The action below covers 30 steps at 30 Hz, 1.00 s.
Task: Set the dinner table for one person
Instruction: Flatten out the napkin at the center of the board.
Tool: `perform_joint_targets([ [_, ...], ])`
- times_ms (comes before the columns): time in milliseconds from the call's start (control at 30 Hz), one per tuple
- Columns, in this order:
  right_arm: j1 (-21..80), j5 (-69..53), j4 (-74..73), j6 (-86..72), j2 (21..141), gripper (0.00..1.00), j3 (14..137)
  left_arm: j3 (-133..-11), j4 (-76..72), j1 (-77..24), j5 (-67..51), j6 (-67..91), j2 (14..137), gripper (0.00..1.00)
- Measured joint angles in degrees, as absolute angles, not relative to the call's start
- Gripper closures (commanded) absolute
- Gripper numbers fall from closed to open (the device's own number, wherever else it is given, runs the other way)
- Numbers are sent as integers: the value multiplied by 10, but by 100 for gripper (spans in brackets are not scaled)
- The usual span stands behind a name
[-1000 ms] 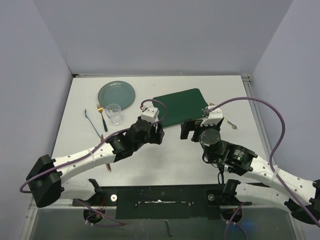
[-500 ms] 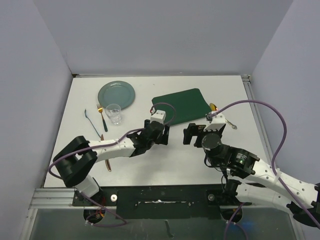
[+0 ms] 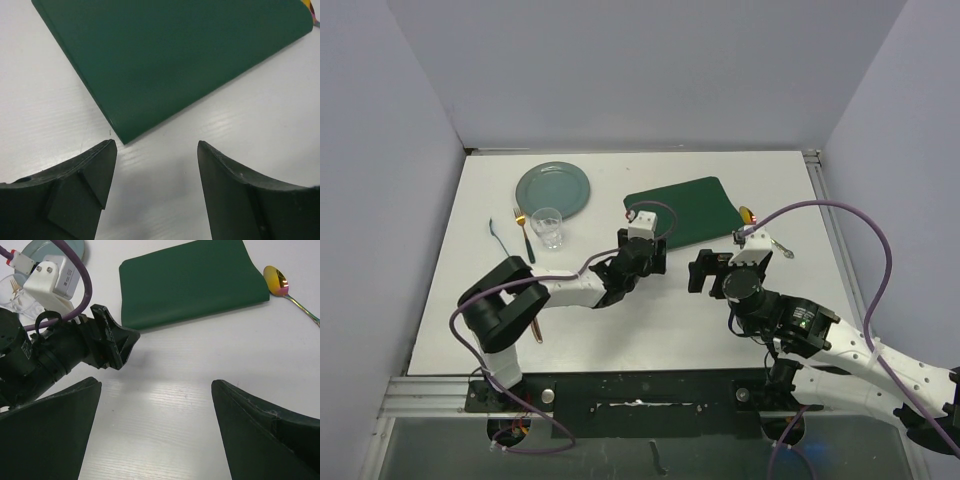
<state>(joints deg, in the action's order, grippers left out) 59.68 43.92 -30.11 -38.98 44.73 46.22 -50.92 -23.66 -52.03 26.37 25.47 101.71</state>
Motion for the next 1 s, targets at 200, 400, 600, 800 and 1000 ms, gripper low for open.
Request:
perform_joint_targets([
  [200,597,439,-310,-397,447,2,462,-532,-268,-497,283,265,1062,37],
  [400,597,440,-319,-399,449,2,462,-564,-253,-479,317,298,1098,37],
  [600,597,441,-319,-399,464,2,462,-585,-240,-458,307,345,1119,39],
  [800,597,441,-322,-402,476,2,462,-590,-241,-406,248,426,1134,43],
  [1000,597,444,-329,-402,481,2,462,-555,-295,-364,176,497,1135,46],
])
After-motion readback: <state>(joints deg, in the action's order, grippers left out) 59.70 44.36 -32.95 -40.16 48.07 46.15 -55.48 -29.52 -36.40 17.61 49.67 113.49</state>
